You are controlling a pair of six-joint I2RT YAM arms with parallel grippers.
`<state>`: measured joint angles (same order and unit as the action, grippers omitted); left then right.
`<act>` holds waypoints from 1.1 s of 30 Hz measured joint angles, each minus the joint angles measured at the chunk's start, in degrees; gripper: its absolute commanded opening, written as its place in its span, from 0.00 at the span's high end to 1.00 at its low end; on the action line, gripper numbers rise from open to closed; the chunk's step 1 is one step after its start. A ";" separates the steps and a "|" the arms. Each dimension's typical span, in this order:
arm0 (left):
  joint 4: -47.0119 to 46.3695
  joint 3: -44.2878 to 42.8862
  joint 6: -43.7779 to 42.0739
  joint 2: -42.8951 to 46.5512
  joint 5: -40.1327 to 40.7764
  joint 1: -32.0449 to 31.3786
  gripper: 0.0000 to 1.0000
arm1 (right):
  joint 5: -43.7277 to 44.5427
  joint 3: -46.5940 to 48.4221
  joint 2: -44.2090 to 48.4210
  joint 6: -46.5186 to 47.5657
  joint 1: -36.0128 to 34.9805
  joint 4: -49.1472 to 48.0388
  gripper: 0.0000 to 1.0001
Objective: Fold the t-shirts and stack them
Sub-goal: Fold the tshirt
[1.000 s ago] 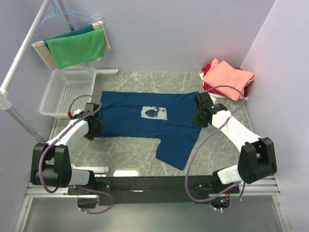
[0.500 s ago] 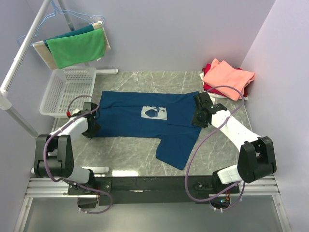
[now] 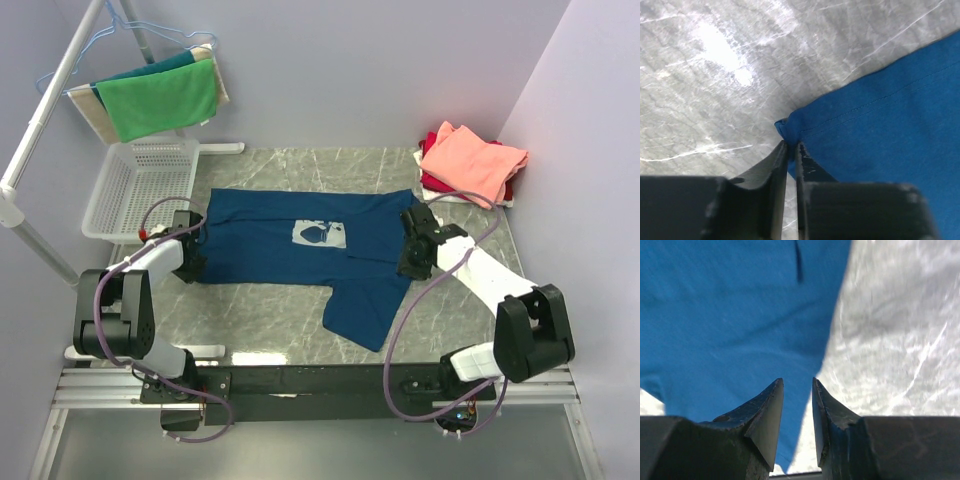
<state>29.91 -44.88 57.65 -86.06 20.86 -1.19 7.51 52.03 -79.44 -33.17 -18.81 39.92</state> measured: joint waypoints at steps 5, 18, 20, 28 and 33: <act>-0.09 -0.35 -0.09 -0.17 -0.17 -0.02 0.99 | -1.07 -3.28 3.85 -0.26 -1.99 2.40 0.61; 1.31 -0.46 -1.25 0.98 -2.14 0.00 0.99 | -4.31 -8.41 4.17 -7.65 -15.93 7.37 0.54; 1.42 -0.46 -1.46 1.22 -2.36 0.00 0.99 | -4.96 -10.45 4.22 -9.07 -18.05 7.52 0.54; 2.16 -0.92 -2.93 1.27 -3.23 0.00 0.99 | -6.25 -15.74 5.70 -14.43 -25.81 5.22 0.53; 2.47 -1.49 -3.89 1.27 -3.82 0.00 0.99 | -6.54 -16.04 5.77 -17.09 -29.03 1.09 0.55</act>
<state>32.38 -46.37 53.76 -84.79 17.04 -1.19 0.97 35.99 -73.67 -50.26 -47.83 41.01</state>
